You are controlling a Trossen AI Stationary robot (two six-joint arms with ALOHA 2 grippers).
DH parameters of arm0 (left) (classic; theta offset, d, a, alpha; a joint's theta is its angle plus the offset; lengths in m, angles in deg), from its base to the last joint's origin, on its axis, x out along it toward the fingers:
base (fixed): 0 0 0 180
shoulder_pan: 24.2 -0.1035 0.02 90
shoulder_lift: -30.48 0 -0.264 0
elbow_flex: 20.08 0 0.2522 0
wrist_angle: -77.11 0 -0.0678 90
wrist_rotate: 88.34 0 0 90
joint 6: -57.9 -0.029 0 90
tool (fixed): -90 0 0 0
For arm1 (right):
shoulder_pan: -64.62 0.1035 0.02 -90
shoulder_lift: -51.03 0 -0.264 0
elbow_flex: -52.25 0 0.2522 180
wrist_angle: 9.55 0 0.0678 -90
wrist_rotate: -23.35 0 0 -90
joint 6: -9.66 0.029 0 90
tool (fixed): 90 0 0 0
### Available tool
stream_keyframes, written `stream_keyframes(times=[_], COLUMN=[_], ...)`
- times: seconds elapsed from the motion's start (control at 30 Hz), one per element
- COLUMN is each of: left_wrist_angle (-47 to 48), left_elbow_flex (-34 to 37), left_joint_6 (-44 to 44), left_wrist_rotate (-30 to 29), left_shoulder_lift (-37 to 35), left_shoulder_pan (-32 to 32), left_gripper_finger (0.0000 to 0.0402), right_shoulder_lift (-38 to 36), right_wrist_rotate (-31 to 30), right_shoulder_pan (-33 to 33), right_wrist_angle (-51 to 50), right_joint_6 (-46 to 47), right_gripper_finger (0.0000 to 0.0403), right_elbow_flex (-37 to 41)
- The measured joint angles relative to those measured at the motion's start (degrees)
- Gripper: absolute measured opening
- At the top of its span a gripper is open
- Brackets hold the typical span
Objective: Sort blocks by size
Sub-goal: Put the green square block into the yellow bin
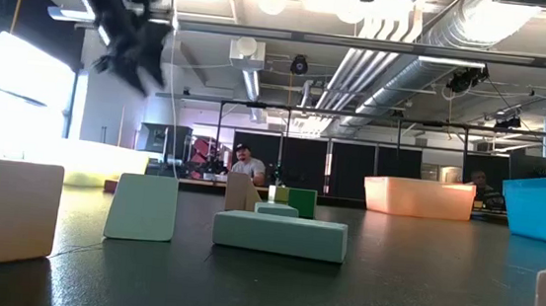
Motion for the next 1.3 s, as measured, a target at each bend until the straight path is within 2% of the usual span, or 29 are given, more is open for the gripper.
stream_keyframes(times=[0.1,0.3,0.37,0.47,0.6,0.67,0.77,0.87,0.97,1.1,1.2,1.3], left_wrist_angle=[-5.47,-12.69,-12.73,-11.15,-8.70,-8.62,-8.95,-9.13,-9.23,-9.19,-9.20,-9.19], left_elbow_flex=[0.00,0.00,0.00,0.00,0.00,0.00,0.00,0.00,0.00,0.00,0.00,0.00], left_joint_6=[0.60,0.58,0.61,0.62,0.62,0.64,0.62,1.50,3.53,5.13,5.42,8.32], left_wrist_rotate=[0.31,0.30,0.30,0.27,-0.68,-1.30,-1.50,-1.63,-2.10,-4.67,-6.95,-7.81], left_shoulder_lift=[-4.45,-9.92,-10.67,-11.18,-11.00,-10.50,-9.66,-8.52,-7.43,-5.40,-3.71,-1.74], left_shoulder_pan=[5.21,15.02,17.72,21.39,25.21,26.62,27.75,28.41,28.82,29.13,29.14,29.14], left_gripper_finger=[0.0238,0.0239,0.0239,0.0239,0.0239,0.0239,0.0239,0.0239,0.0239,0.0239,0.0239,0.0239], right_shoulder_lift=[-2.58,-4.21,-3.26,-1.47,2.21,4.35,7.02,9.18,10.99,14.86,18.92,23.39], right_wrist_rotate=[-4.08,-8.60,-6.53,2.00,14.59,18.40,19.04,19.35,23.47,27.95,28.31,28.03], right_shoulder_pan=[0.00,-0.02,-0.07,0.03,0.13,-0.45,-1.83,-3.91,-6.19,-6.96,-6.77,-6.39], right_wrist_angle=[-8.26,-37.40,-45.23,-52.29,-51.92,-48.89,-44.38,-43.62,-44.27,-46.18,-48.46,-50.42], right_joint_6=[-0.26,2.57,4.32,4.88,0.29,-3.80,-8.55,-9.06,-12.39,-25.45,-35.98,-42.70], right_gripper_finger=[0.0254,0.0254,0.0254,0.0254,0.0254,0.0254,0.0254,0.0254,0.0254,0.0254,0.0254,0.0254], right_elbow_flex=[-1.73,-9.15,-10.35,-10.21,-9.73,-9.71,-9.71,-9.71,-9.71,-9.71,-9.68,-9.64])
